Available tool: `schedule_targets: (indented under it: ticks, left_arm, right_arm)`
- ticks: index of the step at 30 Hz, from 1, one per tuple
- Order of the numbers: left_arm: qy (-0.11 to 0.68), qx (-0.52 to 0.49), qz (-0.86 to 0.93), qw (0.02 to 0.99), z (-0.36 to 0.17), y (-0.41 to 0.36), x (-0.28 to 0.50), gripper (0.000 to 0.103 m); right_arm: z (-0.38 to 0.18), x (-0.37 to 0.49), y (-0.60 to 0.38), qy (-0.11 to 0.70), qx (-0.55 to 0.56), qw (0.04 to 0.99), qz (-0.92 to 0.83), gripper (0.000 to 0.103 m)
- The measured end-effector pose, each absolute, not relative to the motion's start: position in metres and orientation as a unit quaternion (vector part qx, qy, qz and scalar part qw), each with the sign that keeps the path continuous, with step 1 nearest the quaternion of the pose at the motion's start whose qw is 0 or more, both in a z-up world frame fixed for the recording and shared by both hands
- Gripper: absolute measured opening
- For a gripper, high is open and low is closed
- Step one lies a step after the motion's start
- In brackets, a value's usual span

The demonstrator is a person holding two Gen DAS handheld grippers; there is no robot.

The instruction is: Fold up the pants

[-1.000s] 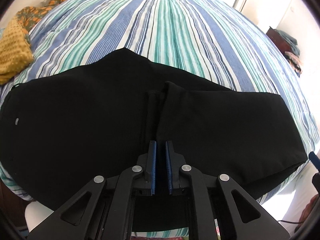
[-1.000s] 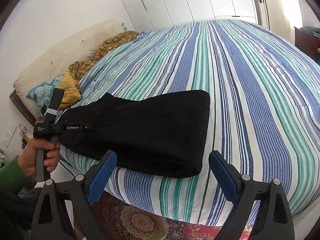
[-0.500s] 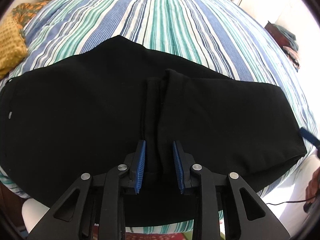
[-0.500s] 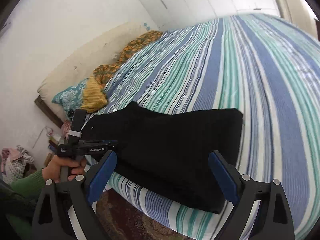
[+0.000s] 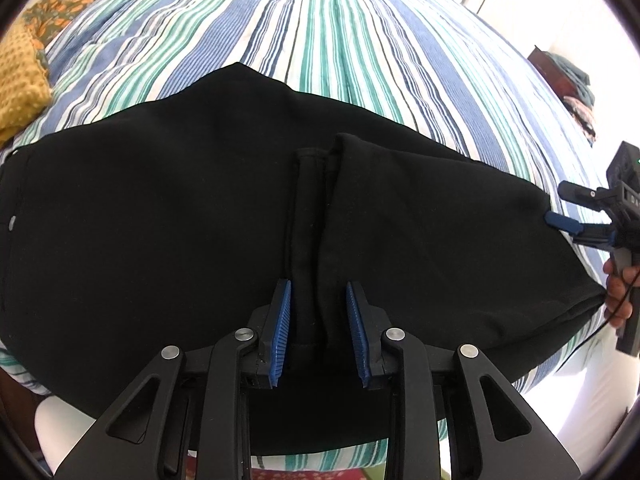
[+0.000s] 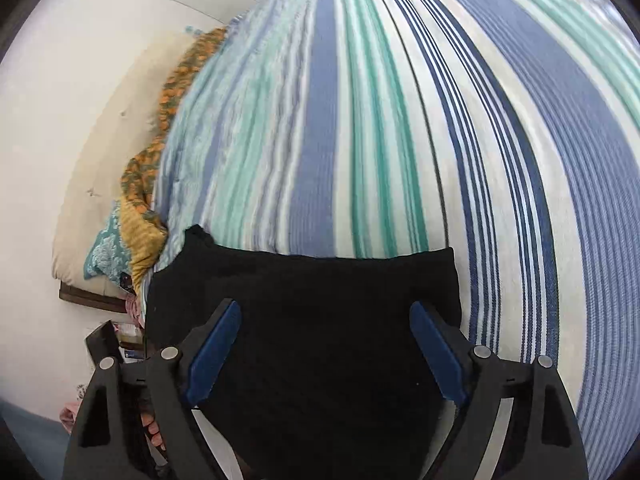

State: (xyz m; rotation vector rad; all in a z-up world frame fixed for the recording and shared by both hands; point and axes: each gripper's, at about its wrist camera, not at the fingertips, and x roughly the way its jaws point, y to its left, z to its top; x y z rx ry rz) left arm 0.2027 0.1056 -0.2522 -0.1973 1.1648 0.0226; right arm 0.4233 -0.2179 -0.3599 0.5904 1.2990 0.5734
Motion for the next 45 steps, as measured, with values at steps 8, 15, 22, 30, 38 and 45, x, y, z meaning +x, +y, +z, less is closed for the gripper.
schedule_targets:
  ticks: [8, 15, 22, 30, 38, 45]
  left_arm:
    - [0.543, -0.095, 0.009, 0.834, -0.251, 0.111, 0.194, 0.028]
    - [0.531, -0.129, 0.008, 0.837, -0.247, 0.117, 0.183, 0.045]
    - [0.504, -0.16, 0.021, 0.848, -0.22, 0.116, 0.157, 0.086]
    - [0.505, -0.166, 0.047, 0.846, -0.211, 0.133, 0.136, 0.086]
    - [0.448, -0.287, 0.117, 0.839, -0.178, 0.264, 0.115, 0.086]
    - [0.428, -0.315, 0.24, 0.812, -0.188, 0.412, 0.115, 0.09]
  right_arm:
    - [-0.29, 0.352, -0.208, 0.507, 0.199, 0.785, 0.295, 0.086]
    - [-0.315, 0.299, -0.189, 0.528, 0.138, 0.792, 0.274, 0.089]
    - [-0.274, 0.283, -0.194, 0.442, 0.132, 0.857, 0.228, 0.093]
    - [-0.279, 0.263, -0.192, 0.444, 0.063, 0.876, 0.176, 0.103]
    - [-0.28, 0.258, -0.192, 0.435, 0.037, 0.885, 0.163, 0.103]
    - [-0.289, 0.258, -0.182, 0.448, 0.029, 0.876, 0.176, 0.103]
